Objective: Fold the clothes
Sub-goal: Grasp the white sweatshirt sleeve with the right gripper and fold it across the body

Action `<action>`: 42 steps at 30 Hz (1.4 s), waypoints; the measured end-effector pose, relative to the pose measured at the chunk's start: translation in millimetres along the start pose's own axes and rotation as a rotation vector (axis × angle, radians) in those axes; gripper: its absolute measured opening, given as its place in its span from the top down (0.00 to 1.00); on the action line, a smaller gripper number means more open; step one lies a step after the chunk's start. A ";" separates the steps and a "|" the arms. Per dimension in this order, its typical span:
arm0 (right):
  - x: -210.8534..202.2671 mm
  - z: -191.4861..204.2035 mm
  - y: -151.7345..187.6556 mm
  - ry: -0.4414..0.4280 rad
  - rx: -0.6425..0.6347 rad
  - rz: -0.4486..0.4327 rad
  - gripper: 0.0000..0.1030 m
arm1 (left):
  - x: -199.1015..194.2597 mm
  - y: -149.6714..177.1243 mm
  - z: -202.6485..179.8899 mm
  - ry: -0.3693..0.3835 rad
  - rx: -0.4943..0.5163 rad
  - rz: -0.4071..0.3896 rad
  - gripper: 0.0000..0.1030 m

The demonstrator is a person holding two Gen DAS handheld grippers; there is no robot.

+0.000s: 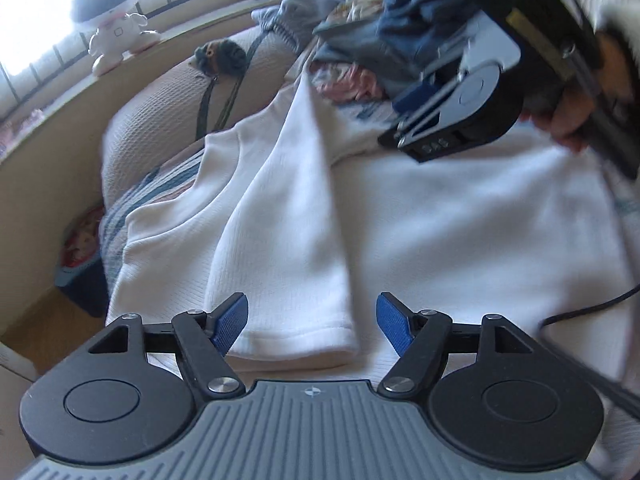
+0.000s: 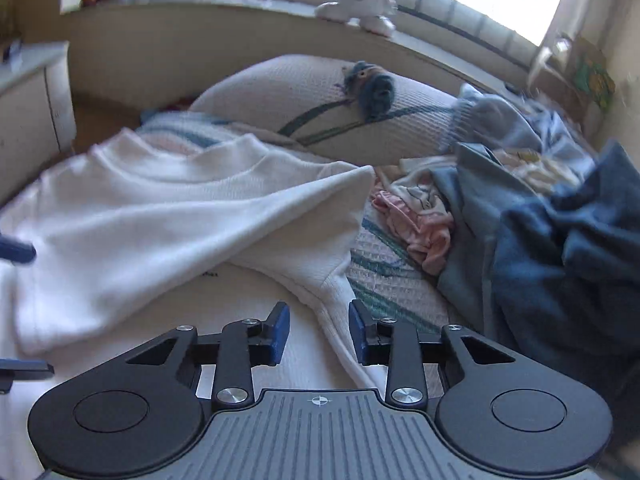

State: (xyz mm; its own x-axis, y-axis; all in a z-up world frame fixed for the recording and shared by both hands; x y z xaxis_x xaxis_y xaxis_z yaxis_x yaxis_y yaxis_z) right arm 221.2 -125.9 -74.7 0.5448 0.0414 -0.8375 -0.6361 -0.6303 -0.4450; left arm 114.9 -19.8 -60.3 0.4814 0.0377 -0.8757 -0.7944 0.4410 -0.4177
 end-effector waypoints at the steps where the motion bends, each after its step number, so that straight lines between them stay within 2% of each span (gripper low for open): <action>1: 3.9 5.0 -2.2 0.035 -0.040 -0.009 0.69 | 5.9 0.3 1.2 -0.003 -0.005 0.012 0.37; 2: 6.7 9.6 -4.7 0.055 -0.072 -0.017 0.69 | 11.3 0.6 2.5 -0.003 -0.011 0.023 0.39; 3: 9.9 14.8 -7.3 0.061 -0.104 -0.019 0.69 | 11.6 0.7 5.2 0.025 -0.028 0.014 0.52; 4: 13.4 20.5 -9.5 0.059 -0.135 -0.017 0.70 | 10.6 0.2 8.1 0.047 -0.048 0.006 0.69; 5: 17.9 26.0 -11.1 0.062 -0.170 -0.010 0.70 | 9.5 -1.0 11.6 0.073 -0.070 0.001 0.75; 6: 23.6 31.1 -11.6 0.076 -0.208 0.002 0.71 | 8.6 -1.8 15.5 0.107 -0.096 -0.001 0.87; 9: 35.0 38.8 -12.6 0.132 -0.284 -0.005 0.72 | 10.5 -2.9 34.7 0.231 -0.235 0.005 0.92; 11: 39.2 37.4 -15.9 0.167 -0.315 -0.015 0.79 | 9.7 -3.8 44.8 0.258 -0.290 -0.004 0.93; 12: 40.1 33.4 -16.9 0.169 -0.307 -0.013 0.88 | 6.3 -5.2 49.4 0.258 -0.304 -0.016 0.93; 13: 39.4 28.2 -17.9 0.157 -0.283 -0.012 0.91 | -0.8 -7.9 55.5 0.258 -0.318 -0.036 0.93; 15: 28.1 13.8 -19.4 0.110 -0.209 -0.022 0.92 | -16.5 -9.5 71.8 0.286 -0.373 -0.071 0.93; 19: -9.7 -38.5 -21.6 -0.027 0.020 -0.017 0.92 | -33.7 -4.8 115.3 0.451 -0.573 -0.072 0.93; 21: -13.9 -65.8 -21.5 -0.069 0.112 0.001 0.92 | -26.3 -4.4 116.3 0.516 -0.586 -0.047 0.93; 22: -9.8 -75.6 -20.1 -0.093 0.146 0.012 0.92 | -16.9 -4.0 109.2 0.517 -0.574 -0.012 0.92; 24: 1.9 -89.9 -16.6 -0.127 0.193 0.051 0.92 | 7.7 -0.3 86.2 0.466 -0.516 0.107 0.90; 27: 31.9 -86.1 -3.9 -0.048 0.189 0.159 0.89 | 24.1 12.8 56.4 0.340 -0.399 0.155 0.89; 29: 39.1 -84.3 5.2 -0.058 0.208 0.185 0.87 | 15.0 15.7 56.2 0.327 -0.389 0.126 0.86; 30: 35.2 -85.1 8.1 -0.062 0.221 0.173 0.87 | 11.7 17.0 59.7 0.327 -0.400 0.124 0.75; 31: 31.2 -85.9 11.0 -0.066 0.234 0.160 0.87 | 7.4 18.9 65.6 0.321 -0.415 0.118 0.72; 34: 11.2 -88.7 14.9 -0.078 0.273 0.103 0.87 | -9.4 24.3 83.7 0.278 -0.434 0.088 0.71; 36: -11.1 -85.7 14.0 -0.106 0.292 0.044 0.87 | -25.3 28.2 97.9 0.236 -0.450 0.063 0.65; 37: -22.5 -81.2 13.8 -0.125 0.294 0.014 0.86 | -33.5 30.6 103.9 0.209 -0.456 0.052 0.55; 38: -33.3 -73.8 13.1 -0.149 0.285 -0.012 0.86 | -41.2 34.3 109.3 0.172 -0.459 0.046 0.48; 42: -72.6 -23.1 7.5 -0.283 0.165 -0.105 0.86 | -66.0 55.3 129.7 0.081 -0.469 0.042 0.40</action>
State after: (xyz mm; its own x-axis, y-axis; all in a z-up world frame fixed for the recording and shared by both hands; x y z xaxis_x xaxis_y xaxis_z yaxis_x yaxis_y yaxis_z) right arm 189.5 -151.5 -10.0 0.4537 0.3275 -0.8288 -0.6770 -0.4781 -0.5596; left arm 87.2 118.4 5.8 0.4296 -0.0309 -0.9025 -0.9030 -0.0121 -0.4295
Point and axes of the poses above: each gripper's, at about its wrist camera, not at the fingertips, and x roughly the way its jaws point, z to its left, y to its underside, the point moved 6 cm from there along x, roughly the way its jaws point, and after that the axes turned 14 degrees about z, right-handed, at the moved point
